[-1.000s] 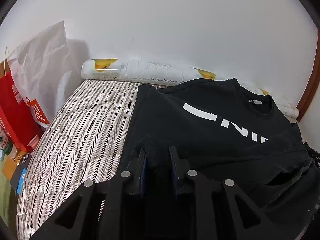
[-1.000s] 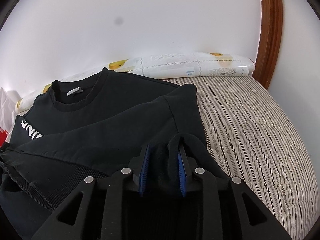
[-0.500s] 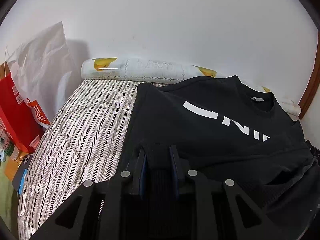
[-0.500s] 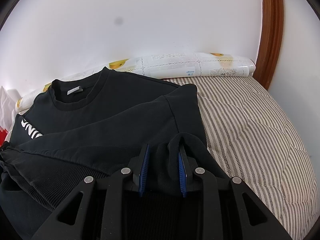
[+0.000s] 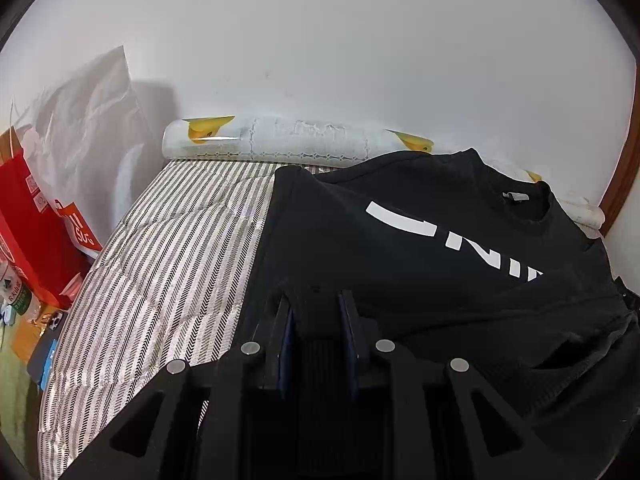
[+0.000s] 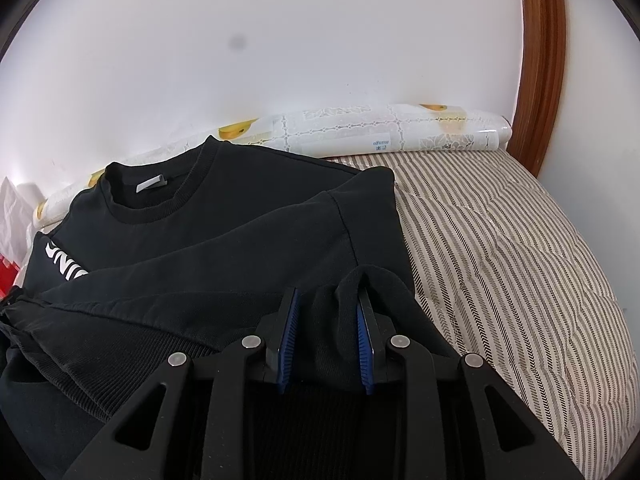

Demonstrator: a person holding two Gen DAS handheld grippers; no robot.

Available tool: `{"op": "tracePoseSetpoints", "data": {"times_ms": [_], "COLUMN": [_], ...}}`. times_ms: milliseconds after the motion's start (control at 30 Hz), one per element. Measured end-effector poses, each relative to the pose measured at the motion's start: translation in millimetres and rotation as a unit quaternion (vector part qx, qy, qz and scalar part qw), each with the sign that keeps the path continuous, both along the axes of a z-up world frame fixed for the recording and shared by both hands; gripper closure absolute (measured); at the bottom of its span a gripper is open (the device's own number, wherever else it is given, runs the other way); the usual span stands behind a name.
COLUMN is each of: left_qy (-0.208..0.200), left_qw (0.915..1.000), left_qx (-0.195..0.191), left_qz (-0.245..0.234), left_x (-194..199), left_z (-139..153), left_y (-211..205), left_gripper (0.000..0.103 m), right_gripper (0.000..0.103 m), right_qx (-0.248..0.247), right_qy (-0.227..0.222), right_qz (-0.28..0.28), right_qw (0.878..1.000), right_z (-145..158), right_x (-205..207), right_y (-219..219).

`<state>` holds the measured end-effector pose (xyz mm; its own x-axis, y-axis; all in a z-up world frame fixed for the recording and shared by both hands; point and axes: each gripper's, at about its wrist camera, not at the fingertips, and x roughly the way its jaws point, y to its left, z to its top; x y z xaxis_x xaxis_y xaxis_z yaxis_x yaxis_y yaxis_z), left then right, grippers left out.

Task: Fold small clothes
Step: 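Hold the folded hem down near the collar with both tools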

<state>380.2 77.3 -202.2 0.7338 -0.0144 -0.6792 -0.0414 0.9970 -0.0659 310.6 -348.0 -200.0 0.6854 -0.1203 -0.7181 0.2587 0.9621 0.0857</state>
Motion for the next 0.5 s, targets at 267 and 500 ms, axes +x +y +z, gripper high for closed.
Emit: {"op": "tracePoseSetpoints", "data": {"times_ms": [267,500], "left_qy": [0.000,-0.001], "left_qw": [1.0000,1.0000], "left_qx": [-0.004,0.000], "left_qz": [-0.001,0.000], "left_x": [0.2,-0.4], "left_z": [0.7,1.8], "left_y": [1.2,0.8], "left_gripper": [0.082,0.082], "right_gripper": [0.076,0.075], "right_qx": [0.000,0.005], "right_qy": [-0.001,-0.001], "right_qz": [0.003,0.003], "right_qw": [1.000,1.000], "right_z": [-0.2,-0.3], "right_x": [0.7,1.1], "right_y": [-0.3,-1.7]}}
